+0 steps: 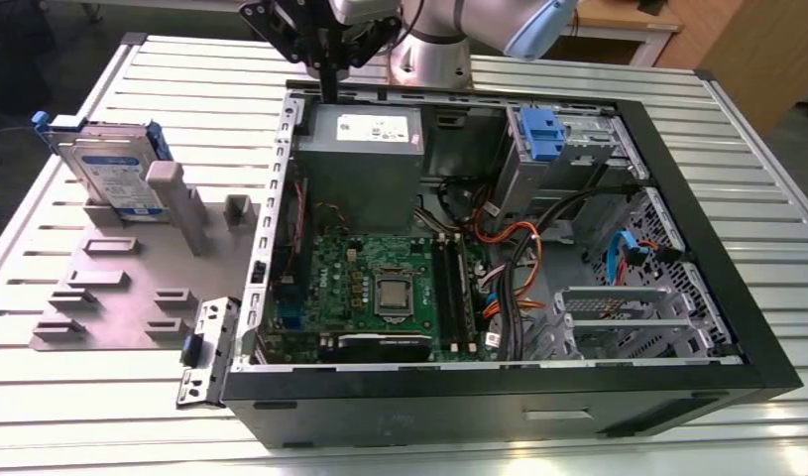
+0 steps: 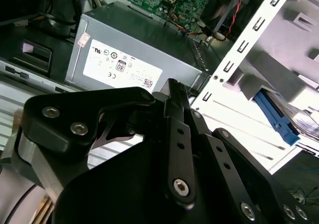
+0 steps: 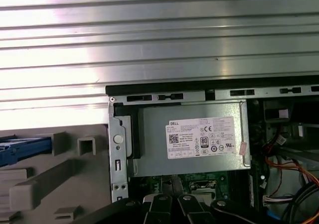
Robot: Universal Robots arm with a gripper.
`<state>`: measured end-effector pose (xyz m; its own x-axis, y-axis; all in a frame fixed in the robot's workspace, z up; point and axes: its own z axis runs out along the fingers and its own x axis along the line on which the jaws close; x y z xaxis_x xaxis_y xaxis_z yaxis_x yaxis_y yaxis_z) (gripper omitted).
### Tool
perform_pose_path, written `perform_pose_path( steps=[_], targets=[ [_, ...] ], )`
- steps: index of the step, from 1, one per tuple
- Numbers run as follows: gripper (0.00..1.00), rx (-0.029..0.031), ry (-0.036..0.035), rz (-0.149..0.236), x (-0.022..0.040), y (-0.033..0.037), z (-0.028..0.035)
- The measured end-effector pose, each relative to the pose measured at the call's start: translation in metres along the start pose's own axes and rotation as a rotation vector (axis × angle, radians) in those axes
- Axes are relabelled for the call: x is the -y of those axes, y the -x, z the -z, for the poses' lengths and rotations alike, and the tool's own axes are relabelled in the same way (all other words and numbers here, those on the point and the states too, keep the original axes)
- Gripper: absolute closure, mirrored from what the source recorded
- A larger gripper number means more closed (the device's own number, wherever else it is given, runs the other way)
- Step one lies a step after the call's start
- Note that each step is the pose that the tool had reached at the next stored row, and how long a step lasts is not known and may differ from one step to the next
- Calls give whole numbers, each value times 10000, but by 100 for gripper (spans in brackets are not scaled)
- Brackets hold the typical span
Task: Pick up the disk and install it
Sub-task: 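Reach for the disk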
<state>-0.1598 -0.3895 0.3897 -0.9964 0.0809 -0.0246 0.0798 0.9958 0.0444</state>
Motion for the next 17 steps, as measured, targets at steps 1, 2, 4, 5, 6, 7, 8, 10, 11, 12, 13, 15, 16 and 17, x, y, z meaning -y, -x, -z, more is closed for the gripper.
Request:
perform_pose_path(
  steps=[1,2,4,5,6,7,8,10,11,12,13,15,16,17],
  targets=[
    [89,0,0,0,1,-10,0],
    [89,0,0,1,2,-22,0],
    [89,-1,-1,1,3,-46,0],
    [89,0,-1,1,4,-58,0],
    [89,-1,-1,1,5,-69,-1],
    [89,-1,-1,1,5,-81,-1],
    [89,0,0,1,6,-92,-2],
    [89,0,1,1,6,-114,-3],
    [89,0,1,1,4,-125,-4],
    [89,0,0,0,2,-134,-4],
    [89,-1,-2,0,-1,-143,-4],
    [89,-1,-2,-1,-8,-162,-5],
    [89,-1,-1,-2,-11,-172,-7],
    [89,0,-1,-3,-16,-183,-8]
  ],
)
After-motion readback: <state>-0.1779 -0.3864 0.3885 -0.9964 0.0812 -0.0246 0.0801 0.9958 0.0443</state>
